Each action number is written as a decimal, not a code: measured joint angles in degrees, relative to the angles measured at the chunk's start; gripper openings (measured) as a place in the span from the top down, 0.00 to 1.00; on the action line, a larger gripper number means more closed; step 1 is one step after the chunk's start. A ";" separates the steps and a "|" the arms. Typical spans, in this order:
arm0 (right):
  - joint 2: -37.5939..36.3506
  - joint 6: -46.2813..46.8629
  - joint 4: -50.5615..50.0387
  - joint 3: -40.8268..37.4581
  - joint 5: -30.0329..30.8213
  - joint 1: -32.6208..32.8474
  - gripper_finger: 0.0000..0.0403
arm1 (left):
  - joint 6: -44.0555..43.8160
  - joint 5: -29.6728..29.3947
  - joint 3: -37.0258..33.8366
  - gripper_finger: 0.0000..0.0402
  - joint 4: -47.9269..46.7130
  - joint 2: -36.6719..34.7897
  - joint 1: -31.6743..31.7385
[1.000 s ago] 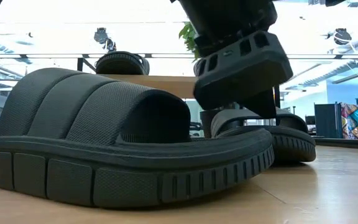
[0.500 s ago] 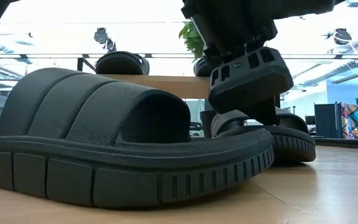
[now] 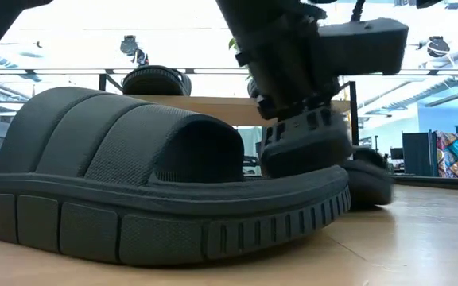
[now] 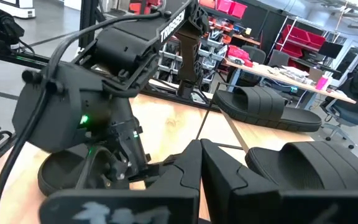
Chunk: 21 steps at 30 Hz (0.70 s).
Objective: Pick and place slides into the shelf
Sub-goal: Put the black slide under the shelf
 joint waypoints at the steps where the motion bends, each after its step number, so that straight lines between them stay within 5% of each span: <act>1: 0.00 -0.02 0.00 0.00 0.01 0.00 1.00 | -0.04 -1.70 -0.06 0.64 -0.52 0.02 -0.19; 6: 0.00 -0.07 -0.01 0.00 0.01 0.00 1.00 | 2.10 -10.60 -0.13 0.96 -0.82 0.00 -1.79; 15: 0.00 -0.04 0.02 0.00 0.02 0.00 1.00 | -1.23 -24.41 2.45 0.99 -0.76 0.00 -2.78; 21: 0.00 -0.02 0.05 0.00 0.02 0.00 1.00 | -3.48 -21.73 3.24 1.00 -1.06 -0.15 -0.85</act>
